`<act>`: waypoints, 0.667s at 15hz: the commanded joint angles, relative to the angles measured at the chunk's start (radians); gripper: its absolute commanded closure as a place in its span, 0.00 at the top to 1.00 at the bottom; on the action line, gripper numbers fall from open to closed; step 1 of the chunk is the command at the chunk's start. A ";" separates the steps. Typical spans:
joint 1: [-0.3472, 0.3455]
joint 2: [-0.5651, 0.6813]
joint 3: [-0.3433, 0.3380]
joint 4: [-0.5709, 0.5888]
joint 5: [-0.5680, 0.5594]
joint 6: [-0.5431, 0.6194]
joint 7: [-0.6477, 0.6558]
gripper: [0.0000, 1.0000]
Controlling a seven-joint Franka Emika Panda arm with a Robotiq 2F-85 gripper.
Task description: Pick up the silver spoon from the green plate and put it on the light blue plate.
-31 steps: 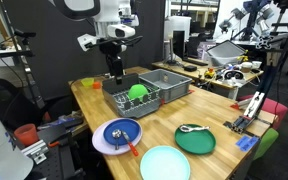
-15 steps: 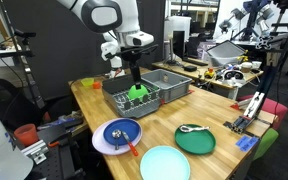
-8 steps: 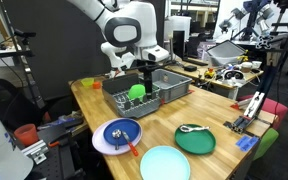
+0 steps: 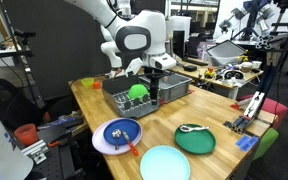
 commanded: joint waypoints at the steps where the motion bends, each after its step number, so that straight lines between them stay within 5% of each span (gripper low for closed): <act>1: 0.000 0.000 -0.001 0.002 -0.001 -0.003 0.001 1.00; 10: -0.034 0.100 0.005 0.114 0.109 -0.062 -0.028 1.00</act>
